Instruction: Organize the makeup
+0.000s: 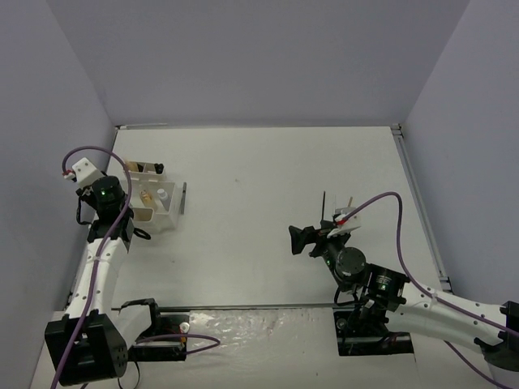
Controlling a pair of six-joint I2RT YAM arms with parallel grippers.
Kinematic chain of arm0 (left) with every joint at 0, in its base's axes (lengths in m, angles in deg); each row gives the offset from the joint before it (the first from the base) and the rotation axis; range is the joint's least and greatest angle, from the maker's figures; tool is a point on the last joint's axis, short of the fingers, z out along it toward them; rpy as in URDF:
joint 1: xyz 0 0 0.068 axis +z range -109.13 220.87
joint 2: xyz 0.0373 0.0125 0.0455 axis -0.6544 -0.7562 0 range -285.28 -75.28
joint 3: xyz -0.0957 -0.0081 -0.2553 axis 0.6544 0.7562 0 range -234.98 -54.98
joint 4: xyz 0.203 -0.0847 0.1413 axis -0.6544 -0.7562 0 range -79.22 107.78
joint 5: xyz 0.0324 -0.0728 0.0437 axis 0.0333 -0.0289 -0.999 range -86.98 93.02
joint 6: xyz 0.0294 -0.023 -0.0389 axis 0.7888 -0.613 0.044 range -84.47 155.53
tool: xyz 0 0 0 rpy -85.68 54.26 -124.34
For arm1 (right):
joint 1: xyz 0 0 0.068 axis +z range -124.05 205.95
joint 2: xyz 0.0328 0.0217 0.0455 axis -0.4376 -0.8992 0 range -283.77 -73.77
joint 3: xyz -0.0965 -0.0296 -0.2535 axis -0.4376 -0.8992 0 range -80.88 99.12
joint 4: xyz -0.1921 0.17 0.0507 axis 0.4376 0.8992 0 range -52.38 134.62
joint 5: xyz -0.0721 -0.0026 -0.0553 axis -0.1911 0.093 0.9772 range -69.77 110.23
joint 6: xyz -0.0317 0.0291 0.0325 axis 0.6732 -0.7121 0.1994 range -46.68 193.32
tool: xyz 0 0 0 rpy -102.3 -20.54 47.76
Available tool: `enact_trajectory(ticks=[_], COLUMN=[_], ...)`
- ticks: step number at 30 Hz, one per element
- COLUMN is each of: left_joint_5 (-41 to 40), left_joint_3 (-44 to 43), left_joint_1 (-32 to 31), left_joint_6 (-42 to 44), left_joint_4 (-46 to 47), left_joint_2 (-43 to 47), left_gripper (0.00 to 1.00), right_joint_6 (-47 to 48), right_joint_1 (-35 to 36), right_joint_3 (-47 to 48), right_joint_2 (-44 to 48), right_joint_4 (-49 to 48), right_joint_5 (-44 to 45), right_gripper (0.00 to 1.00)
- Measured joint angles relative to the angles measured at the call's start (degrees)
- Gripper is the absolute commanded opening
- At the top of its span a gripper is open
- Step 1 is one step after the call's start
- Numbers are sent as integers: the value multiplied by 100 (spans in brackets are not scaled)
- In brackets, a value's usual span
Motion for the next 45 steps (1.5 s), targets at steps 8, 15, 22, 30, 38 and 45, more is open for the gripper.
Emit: enact_trajectory(ticks=[8,15,22,30,38,45], left_joint_5=[-98,305,1708,3570,4380,4431], left_joint_3=[-186,-1192,-1634,-1212,-540,-479], left_joint_1=[-17,-503,-1079,-1493,-1707,-1707], left_joint_6=[-289,-154,108,214,213,245], left_joint_4=[-733,-1738,-2474,-2958,-2998,-2998], left_joint_2=[281,839,1187,1110,1337,1515], left_gripper=[71,96,97,97,97,97], right_joint_6=[-219,-927,-1259,-1199,-1128,-992], right_joint_1=[-60,-1290,-2930,-3498,-3902,-4093], right_joint_3=[142,990,1324,1793,2212,2663], right_joint_2=[-137,-1020,-2415,-3973,-5146,-5883], right_joint_4=[517,1424,1820,1898,1858,1798], right_joint_5=[199,6,-1061,-1836,-2196,-2392], right_gripper=[91,82,66,48,39,32])
